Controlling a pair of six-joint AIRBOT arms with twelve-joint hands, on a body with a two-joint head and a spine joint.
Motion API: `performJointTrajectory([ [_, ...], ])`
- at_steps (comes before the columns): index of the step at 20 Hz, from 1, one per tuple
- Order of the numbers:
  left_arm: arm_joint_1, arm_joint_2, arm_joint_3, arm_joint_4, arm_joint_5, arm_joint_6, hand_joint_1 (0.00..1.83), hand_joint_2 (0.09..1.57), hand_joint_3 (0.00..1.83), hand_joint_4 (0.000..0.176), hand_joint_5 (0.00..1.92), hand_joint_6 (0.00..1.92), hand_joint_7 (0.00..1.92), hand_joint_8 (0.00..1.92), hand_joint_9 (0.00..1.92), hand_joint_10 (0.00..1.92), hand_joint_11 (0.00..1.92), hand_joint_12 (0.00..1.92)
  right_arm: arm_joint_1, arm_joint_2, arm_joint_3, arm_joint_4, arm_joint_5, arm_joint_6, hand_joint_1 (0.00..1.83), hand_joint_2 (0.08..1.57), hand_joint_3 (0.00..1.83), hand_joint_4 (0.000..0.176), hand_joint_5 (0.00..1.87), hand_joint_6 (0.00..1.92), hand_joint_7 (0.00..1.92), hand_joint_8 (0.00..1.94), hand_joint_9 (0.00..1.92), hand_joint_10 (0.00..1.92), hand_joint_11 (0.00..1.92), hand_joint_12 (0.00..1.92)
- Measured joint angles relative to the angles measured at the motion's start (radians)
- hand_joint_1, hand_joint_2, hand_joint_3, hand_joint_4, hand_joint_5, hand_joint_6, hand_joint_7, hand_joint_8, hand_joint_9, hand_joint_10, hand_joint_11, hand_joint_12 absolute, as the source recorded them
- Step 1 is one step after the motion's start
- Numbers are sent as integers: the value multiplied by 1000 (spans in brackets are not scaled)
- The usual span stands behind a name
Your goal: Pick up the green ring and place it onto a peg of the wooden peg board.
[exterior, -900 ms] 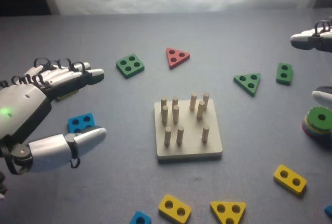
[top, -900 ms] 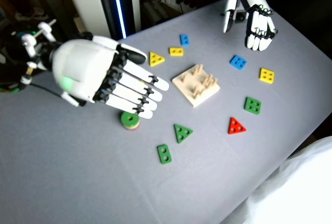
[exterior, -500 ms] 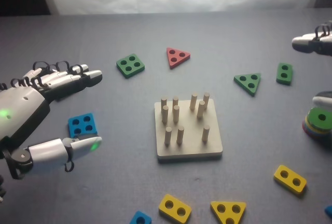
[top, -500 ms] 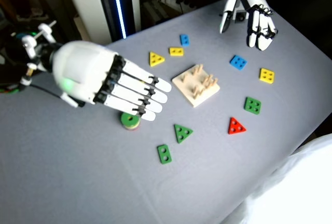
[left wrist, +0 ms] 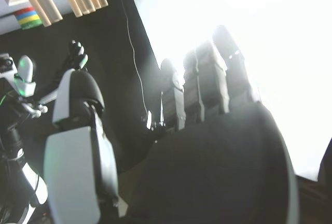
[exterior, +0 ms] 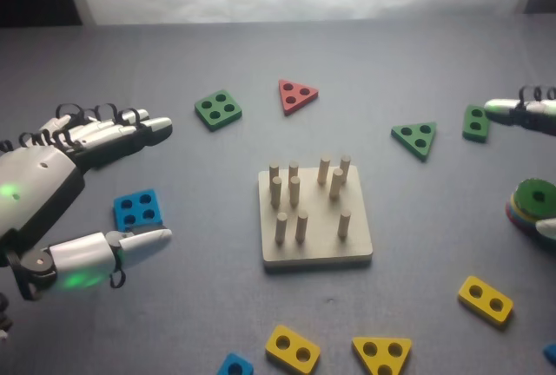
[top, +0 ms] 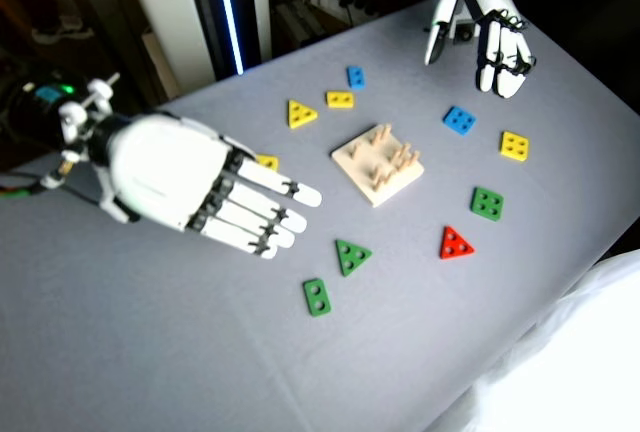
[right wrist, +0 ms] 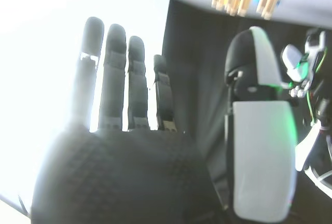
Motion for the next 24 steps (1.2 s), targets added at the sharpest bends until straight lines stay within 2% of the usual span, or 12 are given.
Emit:
performJointTrajectory([
  [4, 0, 0, 2, 3, 0, -1, 778, 1068, 3, 53, 396, 1, 299, 5, 304, 6, 0, 863, 11, -1, 24, -46, -91, 1, 927, 947, 0, 88, 197, 0, 394, 0, 500, 8, 160, 1058],
  [9, 0, -1, 2, 3, 0, -4, 804, 1084, 2, 36, 399, 1, 309, 3, 309, 8, 0, 850, 78, -23, 69, -105, -231, -6, 929, 950, 3, 101, 231, 3, 419, 2, 521, 2, 164, 1010],
  [10, 0, -1, 2, 1, 0, -4, 801, 1087, 0, 56, 389, 0, 306, 1, 297, 1, 0, 825, 92, -31, 73, -114, -257, -24, 950, 964, 2, 116, 243, 2, 428, 2, 538, 5, 177, 1035],
  [12, 1, -1, 2, -1, -2, -5, 803, 1089, 1, 55, 391, 1, 309, 2, 297, 1, 0, 826, 108, -45, 82, -130, -296, -33, 968, 962, 0, 125, 261, 2, 460, 4, 589, 16, 204, 1102],
  [13, 1, -1, 2, 0, -2, -5, 802, 1089, 1, 61, 391, 1, 311, 3, 297, 1, 0, 828, 110, -46, 84, -133, -309, -34, 977, 960, 0, 120, 278, 6, 483, 10, 613, 22, 227, 1123],
  [14, 1, -1, 2, -2, -2, -5, 804, 1095, 1, 54, 391, 1, 319, 3, 307, 3, 0, 855, 110, -46, 84, -133, -316, -34, 1061, 959, 0, 86, 423, 10, 603, 13, 728, 37, 325, 1152],
  [15, 1, -1, 2, -2, -2, -5, 804, 1095, 1, 54, 391, 1, 319, 3, 307, 3, 0, 855, 110, -47, 84, -133, -318, -34, 1061, 959, 0, 86, 423, 10, 603, 13, 728, 37, 325, 1152],
  [17, 1, -1, 2, 2, -2, -7, 802, 1102, 1, 51, 383, 1, 318, 1, 302, 3, 0, 839, 110, -48, 90, -135, -324, -34, 1143, 1001, 2, 30, 596, 3, 782, 19, 871, 52, 401, 1142],
  [20, 4, -6, 2, -4, -2, -10, 784, 1095, 0, 43, 390, 4, 329, 4, 313, 6, 0, 849, 119, -65, 105, -136, -338, -37, 1167, 1011, 0, 16, 666, 4, 913, 52, 960, 95, 396, 1262],
  [21, 4, -6, 2, -5, -2, -12, 770, 1099, 0, 31, 388, 2, 327, 3, 311, 5, 0, 849, 128, -68, 109, -137, -344, -37, 1317, 1108, 0, 0, 725, 0, 999, 760, 996, 130, 423, 1216],
  [22, 4, -6, 2, -5, -5, -17, 763, 1102, 1, 32, 387, 1, 326, 1, 306, 2, 0, 830, 135, -71, 109, -138, -344, -37, 1345, 1100, 0, 0, 753, 3, 994, 942, 1025, 154, 443, 1241],
  [24, 7, -6, 2, -5, -7, -20, 786, 1101, 0, 36, 390, 1, 330, 1, 316, 4, 0, 864, 137, -72, 109, -151, -343, -37, 1355, 1080, 0, 0, 775, 1, 1022, 940, 1028, 134, 437, 1111],
])
